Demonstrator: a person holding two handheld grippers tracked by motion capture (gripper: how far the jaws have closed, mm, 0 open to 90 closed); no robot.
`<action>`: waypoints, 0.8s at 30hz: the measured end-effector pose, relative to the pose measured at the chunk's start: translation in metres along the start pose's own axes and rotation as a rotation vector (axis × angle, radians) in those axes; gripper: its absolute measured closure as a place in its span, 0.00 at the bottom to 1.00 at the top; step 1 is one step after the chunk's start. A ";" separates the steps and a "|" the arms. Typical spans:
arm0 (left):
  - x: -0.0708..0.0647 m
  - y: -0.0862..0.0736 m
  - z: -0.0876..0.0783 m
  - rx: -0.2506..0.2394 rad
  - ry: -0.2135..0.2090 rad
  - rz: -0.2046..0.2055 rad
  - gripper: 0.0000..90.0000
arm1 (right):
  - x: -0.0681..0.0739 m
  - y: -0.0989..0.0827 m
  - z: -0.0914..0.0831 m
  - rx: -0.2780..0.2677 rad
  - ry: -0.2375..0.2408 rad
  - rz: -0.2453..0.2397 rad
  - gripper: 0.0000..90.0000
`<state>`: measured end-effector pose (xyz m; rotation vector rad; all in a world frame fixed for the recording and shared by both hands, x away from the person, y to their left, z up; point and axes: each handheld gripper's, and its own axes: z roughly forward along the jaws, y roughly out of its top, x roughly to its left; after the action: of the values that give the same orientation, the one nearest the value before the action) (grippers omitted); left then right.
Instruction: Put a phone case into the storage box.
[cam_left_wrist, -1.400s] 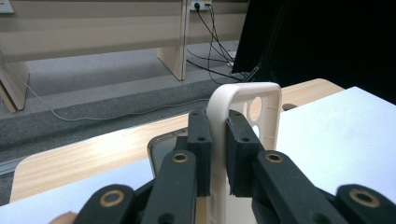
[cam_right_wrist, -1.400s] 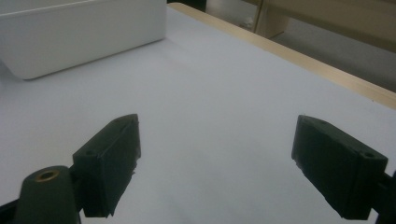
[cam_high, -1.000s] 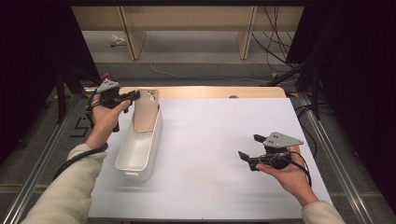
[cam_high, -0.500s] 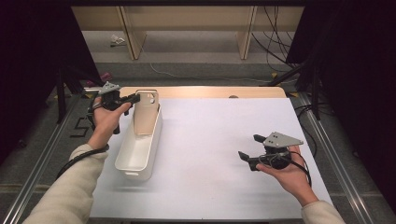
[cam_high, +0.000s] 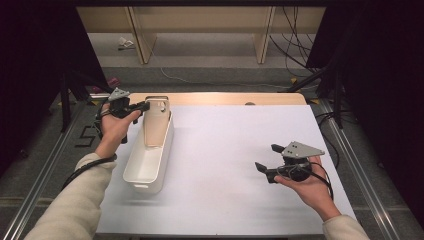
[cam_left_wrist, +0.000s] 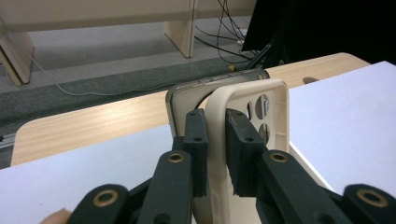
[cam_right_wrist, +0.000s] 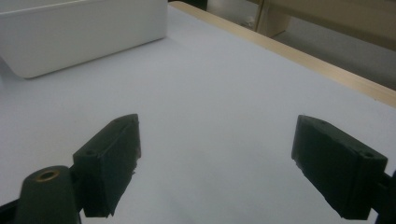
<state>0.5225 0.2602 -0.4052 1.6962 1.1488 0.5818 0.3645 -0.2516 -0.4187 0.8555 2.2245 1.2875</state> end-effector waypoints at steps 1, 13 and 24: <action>0.000 0.000 0.000 0.005 0.007 0.006 0.87 | 0.000 0.000 0.000 0.000 0.000 0.000 0.18; 0.000 0.001 0.001 0.030 0.081 0.038 0.69 | 0.000 0.000 0.000 0.003 0.004 0.000 0.18; -0.012 0.006 -0.014 0.029 0.057 0.037 0.39 | 0.001 0.000 0.001 0.003 0.005 0.001 0.18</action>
<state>0.5090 0.2554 -0.3930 1.7388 1.1727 0.6431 0.3644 -0.2509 -0.4192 0.8551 2.2302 1.2882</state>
